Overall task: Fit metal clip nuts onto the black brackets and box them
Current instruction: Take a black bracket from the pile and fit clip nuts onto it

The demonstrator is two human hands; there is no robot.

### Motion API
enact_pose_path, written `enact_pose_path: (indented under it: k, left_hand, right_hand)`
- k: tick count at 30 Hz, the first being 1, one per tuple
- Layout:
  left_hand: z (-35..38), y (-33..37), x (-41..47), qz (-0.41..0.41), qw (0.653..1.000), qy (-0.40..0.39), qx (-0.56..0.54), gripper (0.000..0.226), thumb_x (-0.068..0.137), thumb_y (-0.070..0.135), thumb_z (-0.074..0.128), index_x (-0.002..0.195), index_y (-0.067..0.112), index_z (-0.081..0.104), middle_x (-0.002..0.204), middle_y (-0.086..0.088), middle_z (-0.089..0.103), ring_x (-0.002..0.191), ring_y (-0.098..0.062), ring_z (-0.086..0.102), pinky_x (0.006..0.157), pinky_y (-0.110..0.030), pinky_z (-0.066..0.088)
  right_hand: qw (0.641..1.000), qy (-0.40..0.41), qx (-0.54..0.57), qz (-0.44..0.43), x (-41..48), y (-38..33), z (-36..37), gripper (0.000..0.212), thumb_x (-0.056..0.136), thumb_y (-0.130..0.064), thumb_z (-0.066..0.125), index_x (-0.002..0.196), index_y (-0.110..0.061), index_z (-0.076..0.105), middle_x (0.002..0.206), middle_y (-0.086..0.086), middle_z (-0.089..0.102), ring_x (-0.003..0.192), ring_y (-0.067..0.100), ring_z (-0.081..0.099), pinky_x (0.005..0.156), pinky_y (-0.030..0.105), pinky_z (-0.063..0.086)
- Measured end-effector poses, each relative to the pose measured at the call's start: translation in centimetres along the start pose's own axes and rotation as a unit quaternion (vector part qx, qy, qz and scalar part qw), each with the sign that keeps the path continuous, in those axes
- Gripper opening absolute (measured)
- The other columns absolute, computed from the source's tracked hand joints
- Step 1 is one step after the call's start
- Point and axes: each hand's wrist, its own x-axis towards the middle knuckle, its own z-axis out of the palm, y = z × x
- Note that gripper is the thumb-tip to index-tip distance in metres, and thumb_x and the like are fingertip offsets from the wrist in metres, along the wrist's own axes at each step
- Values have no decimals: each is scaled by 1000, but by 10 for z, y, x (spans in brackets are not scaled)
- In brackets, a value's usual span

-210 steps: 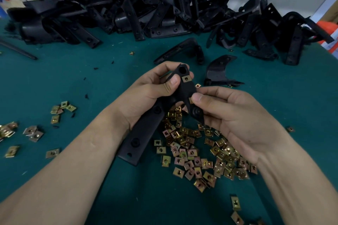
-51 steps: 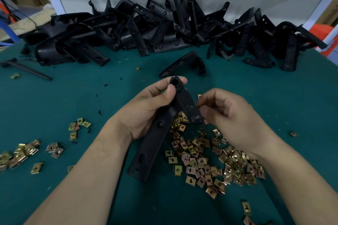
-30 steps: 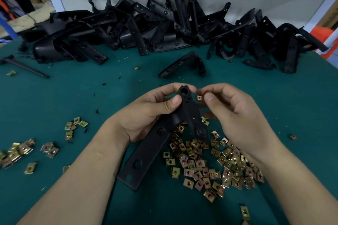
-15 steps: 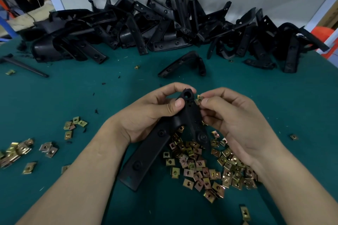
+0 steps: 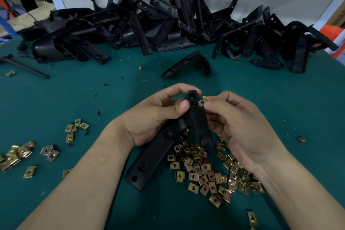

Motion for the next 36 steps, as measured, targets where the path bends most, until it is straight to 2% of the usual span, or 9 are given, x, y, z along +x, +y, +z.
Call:
enact_pose_path:
  k: [5,9,12,17,23,26,29,32,36]
  left_hand:
    - [1,-2,2,15,1000,15,18,25,91,20,66,116,22,69,99,-5,71,91,-19,69,86,-30,56]
    - [3,-2,3,39,998,25,31,24,89,17,65,113,19,69,99,-3,70,91,-17,68,85,-29,56]
    - [4,1,2,70,996,42,47,23,90,14,62,112,16,67,100,1,71,93,-13,67,85,-25,54]
    - [5,0,4,85,990,93,64,20,92,8,59,109,15,68,96,1,68,89,-13,65,82,-25,54]
    - [8,5,3,76,991,109,2,20,92,14,61,111,17,62,96,-3,71,80,-16,66,73,-26,57]
    - [10,9,4,85,984,132,-84,19,92,16,61,111,16,57,109,-6,74,85,-18,71,75,-29,58]
    - [12,10,4,86,979,149,-108,21,93,21,57,113,16,58,108,-5,71,90,-20,67,73,-30,53]
    - [14,10,4,85,972,151,-159,23,93,17,53,116,15,56,109,-3,74,108,-23,71,72,-31,59]
    - [16,11,5,67,968,160,-180,23,91,19,54,114,20,60,108,-3,75,110,-25,72,76,-35,63]
  right_hand:
    - [1000,-2,-20,-9,-2,-2,2,16,87,-10,70,72,-15,67,89,15,73,73,20,67,66,26,56]
    - [998,28,-44,-28,-5,3,9,23,89,-15,70,66,-16,66,98,20,74,90,40,68,85,51,57]
    - [993,41,-78,-74,-8,6,13,24,91,-20,71,67,-19,70,92,5,77,90,25,70,82,44,57]
    - [982,37,-121,-140,-9,12,15,24,97,-22,65,82,-6,74,88,4,76,89,11,71,79,24,55]
    - [977,-11,-162,-140,-6,7,11,21,101,-27,59,112,-30,76,109,-17,75,104,-3,67,85,13,52]
    - [965,33,-240,-95,4,-12,-16,20,102,-30,56,109,-38,73,98,-20,74,90,-2,69,72,18,53]
    - [901,1,-433,-22,9,-33,-61,9,93,-28,68,98,-35,71,91,-7,73,83,9,70,76,26,55]
    - [809,-107,-571,93,2,-44,-90,31,71,-41,84,99,-43,71,105,-15,65,97,3,64,82,26,52]
    - [797,-119,-580,117,0,-44,-94,52,64,-36,92,106,-51,67,113,-20,56,104,-2,56,78,24,49]
